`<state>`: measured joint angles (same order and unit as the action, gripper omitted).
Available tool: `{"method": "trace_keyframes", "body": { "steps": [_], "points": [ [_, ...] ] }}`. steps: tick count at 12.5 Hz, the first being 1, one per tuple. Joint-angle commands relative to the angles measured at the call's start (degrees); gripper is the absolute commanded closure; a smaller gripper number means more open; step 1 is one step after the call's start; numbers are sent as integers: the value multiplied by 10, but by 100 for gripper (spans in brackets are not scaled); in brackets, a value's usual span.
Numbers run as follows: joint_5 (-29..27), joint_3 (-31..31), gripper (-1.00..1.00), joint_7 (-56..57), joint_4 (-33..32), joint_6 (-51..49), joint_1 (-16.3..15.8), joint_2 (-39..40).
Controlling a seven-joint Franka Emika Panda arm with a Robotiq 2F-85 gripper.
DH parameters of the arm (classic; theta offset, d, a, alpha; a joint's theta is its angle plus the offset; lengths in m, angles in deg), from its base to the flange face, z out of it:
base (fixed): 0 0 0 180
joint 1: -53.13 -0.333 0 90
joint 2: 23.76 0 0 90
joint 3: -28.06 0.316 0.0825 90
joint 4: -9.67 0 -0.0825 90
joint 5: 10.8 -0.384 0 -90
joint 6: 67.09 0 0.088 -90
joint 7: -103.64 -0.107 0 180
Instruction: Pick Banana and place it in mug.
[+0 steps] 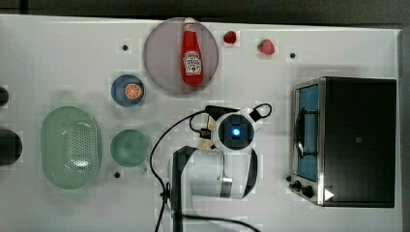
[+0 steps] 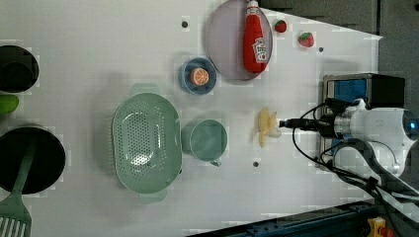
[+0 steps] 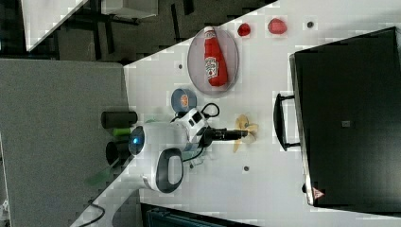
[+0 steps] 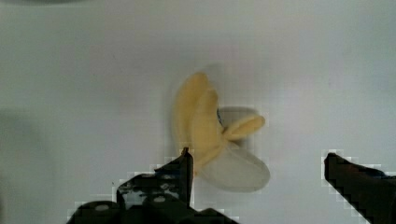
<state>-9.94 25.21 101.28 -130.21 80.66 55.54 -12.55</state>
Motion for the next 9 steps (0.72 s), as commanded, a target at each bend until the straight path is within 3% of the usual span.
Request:
{"method": "trace_keyframes", "body": {
  "steps": [1, 5, 6, 9],
  "points": [
    [-1, 2, -100, 48, -9, 65, -3, 61],
    [-2, 9, -100, 47, -6, 93, -4, 99],
    [-2, 9, -65, 47, -10, 102, -4, 100],
    [-2, 10, 4, 47, -16, 111, -4, 89]
  ]
}}
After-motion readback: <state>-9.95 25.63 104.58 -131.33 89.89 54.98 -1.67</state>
